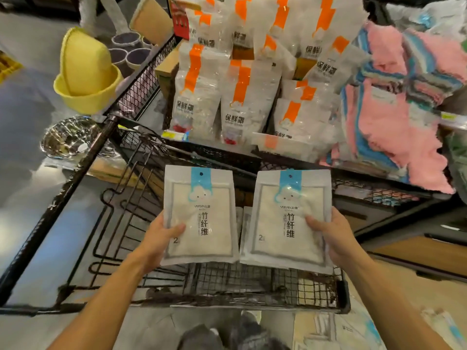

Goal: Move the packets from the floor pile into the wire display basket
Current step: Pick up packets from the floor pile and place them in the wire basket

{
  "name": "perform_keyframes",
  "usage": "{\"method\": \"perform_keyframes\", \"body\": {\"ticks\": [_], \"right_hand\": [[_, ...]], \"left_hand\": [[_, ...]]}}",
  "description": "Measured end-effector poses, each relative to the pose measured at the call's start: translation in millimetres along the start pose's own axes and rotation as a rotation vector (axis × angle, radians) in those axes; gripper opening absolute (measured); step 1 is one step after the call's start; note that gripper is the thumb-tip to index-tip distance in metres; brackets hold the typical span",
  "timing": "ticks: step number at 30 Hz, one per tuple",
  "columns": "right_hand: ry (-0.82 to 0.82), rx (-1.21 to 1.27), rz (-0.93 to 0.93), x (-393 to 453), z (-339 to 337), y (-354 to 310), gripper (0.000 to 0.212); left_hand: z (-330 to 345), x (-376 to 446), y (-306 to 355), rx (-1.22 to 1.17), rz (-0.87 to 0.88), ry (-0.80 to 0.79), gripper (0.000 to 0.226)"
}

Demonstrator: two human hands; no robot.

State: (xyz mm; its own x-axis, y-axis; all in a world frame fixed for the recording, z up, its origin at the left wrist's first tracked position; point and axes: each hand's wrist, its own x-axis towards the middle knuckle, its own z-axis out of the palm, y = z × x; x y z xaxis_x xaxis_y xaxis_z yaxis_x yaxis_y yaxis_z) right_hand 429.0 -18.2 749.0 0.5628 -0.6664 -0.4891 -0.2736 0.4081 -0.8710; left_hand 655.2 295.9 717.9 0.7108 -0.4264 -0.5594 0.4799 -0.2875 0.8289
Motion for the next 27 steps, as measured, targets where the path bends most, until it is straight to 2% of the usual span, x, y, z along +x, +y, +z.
{"method": "perform_keyframes", "body": {"ticks": [7,10,16,21,23,27], "right_hand": [[0.027,-0.08,0.15,67,3,62,0.034],[0.011,-0.138,0.207,97,10,93,0.041],[0.104,-0.195,0.286,155,22,161,0.038],[0.172,-0.247,0.312,201,24,215,0.044],[0.181,-0.259,0.326,216,23,237,0.048],[0.164,-0.348,0.258,232,20,267,0.041]], "left_hand": [[15,68,-51,0.026,-0.125,0.012,0.04],[18,107,-76,0.097,-0.149,-0.013,0.038],[15,181,-129,0.123,-0.247,-0.015,0.042],[24,231,-173,0.225,-0.281,0.018,0.024],[29,248,-188,0.226,-0.289,0.035,0.027],[30,275,-218,0.315,-0.275,0.008,0.035]]}}
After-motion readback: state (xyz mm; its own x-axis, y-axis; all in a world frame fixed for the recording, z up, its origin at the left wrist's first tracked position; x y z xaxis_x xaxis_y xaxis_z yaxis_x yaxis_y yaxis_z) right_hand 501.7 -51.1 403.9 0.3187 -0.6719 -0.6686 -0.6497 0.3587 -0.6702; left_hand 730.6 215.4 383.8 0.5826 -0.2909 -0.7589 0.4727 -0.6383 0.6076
